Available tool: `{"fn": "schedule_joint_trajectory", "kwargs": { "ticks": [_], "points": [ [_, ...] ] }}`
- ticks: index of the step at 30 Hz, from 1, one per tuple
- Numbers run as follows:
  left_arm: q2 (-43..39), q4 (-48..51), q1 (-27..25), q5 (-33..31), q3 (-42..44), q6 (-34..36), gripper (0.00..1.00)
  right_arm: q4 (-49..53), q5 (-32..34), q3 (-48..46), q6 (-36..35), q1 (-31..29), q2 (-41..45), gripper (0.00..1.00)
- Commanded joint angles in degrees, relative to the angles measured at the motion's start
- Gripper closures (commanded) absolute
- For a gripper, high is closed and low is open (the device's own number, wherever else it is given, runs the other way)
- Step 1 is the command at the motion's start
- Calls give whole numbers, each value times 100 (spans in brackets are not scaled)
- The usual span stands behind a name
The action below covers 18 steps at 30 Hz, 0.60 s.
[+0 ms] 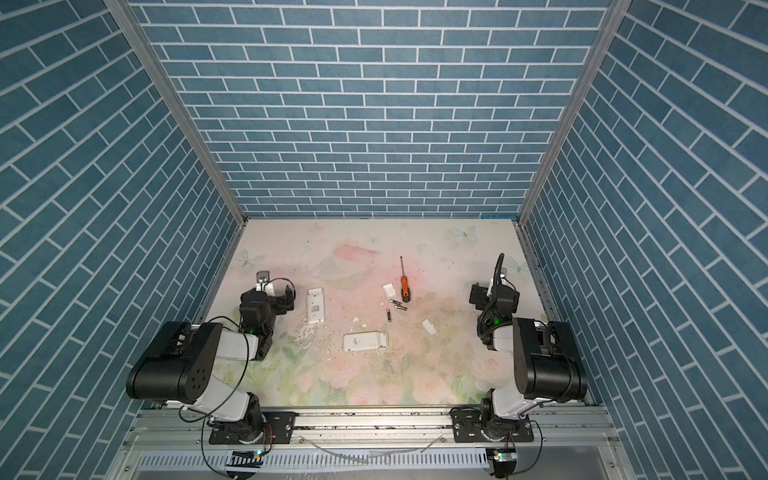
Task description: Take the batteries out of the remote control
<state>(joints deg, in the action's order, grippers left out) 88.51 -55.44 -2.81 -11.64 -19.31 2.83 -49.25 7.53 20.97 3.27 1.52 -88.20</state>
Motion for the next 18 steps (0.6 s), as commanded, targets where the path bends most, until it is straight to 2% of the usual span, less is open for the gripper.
{"fn": "schedule_joint_trajectory", "kwargs": {
  "ticks": [1, 18],
  "points": [
    [-90, 406, 35, 113, -187, -13, 0, -151, 9, 84, 96, 16, -5, 1],
    [-97, 499, 33, 219, -236, 25, 0, -138, -102, 102, 32, 5, -13, 1]
  ]
}}
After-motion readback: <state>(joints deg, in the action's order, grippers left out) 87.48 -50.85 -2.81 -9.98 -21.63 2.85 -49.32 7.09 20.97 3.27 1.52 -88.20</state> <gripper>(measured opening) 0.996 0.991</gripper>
